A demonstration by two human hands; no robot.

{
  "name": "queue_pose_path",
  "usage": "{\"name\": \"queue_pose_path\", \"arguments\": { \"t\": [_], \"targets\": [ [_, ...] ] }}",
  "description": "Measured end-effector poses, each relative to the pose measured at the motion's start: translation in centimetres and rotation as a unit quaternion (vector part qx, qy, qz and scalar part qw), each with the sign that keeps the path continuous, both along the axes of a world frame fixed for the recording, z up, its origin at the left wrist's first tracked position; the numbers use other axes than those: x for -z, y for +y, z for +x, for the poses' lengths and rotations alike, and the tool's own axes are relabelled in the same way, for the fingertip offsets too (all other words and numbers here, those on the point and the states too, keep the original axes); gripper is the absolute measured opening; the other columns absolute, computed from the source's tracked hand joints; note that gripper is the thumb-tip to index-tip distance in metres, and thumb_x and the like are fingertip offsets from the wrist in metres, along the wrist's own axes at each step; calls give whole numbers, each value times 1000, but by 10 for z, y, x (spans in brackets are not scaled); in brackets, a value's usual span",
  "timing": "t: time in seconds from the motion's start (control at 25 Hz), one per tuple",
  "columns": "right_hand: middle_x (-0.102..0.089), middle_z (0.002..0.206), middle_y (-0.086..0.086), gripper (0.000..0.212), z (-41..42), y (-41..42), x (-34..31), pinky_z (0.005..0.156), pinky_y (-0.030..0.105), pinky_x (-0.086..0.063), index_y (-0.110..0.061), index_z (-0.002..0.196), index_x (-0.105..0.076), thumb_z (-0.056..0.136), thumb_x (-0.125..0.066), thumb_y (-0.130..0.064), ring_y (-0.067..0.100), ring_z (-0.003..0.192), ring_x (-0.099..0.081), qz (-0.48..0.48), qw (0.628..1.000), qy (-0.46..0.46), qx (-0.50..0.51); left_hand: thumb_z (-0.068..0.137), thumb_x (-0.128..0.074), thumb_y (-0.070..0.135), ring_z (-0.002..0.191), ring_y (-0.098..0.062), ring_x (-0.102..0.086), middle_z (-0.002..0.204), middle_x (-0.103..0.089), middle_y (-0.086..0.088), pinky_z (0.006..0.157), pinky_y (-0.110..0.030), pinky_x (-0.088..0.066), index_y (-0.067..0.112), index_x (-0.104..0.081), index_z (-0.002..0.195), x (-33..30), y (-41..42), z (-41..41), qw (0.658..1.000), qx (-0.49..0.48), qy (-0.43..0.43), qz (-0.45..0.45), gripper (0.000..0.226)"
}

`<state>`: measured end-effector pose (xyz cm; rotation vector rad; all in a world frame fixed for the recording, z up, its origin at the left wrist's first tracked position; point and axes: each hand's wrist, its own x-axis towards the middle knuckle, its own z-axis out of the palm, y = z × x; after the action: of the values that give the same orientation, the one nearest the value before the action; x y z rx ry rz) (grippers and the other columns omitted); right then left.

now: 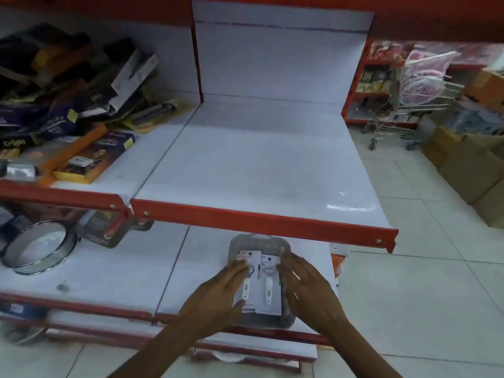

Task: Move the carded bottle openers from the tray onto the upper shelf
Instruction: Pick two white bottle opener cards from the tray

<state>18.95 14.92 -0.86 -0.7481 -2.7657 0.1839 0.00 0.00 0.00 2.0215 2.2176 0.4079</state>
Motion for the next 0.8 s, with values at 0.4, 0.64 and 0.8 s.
{"name": "queue_pose_path", "arguments": {
  "t": [0.4,0.64,0.8],
  "targets": [
    [-20,160,9,145,-85,79,101,120,57,-16,-13,150,-17,34,-71,-82,34,149,-13,-99,966,-231,-68,48,-96,44,147,-31,-32,166,-19,-4,115,-40,-39,20,-4,154,99,136,-53,968,48,-20,-246,143],
    [-16,161,9,143,-89,77,86,122,52,-13,-15,150,-14,37,-90,-58,34,149,-10,-143,975,-172,-3,49,-90,59,154,-31,6,168,3,-3,124,-48,-2,22,1,156,93,144,-61,973,67,53,-216,144],
    [-64,127,-1,71,-75,67,35,98,39,-53,-28,122,-56,60,-89,-24,24,116,-61,-222,970,-75,61,55,-93,43,144,-30,-34,161,-30,-6,119,-45,-34,24,-24,151,65,126,-57,979,22,-19,-204,120]
  ]
}}
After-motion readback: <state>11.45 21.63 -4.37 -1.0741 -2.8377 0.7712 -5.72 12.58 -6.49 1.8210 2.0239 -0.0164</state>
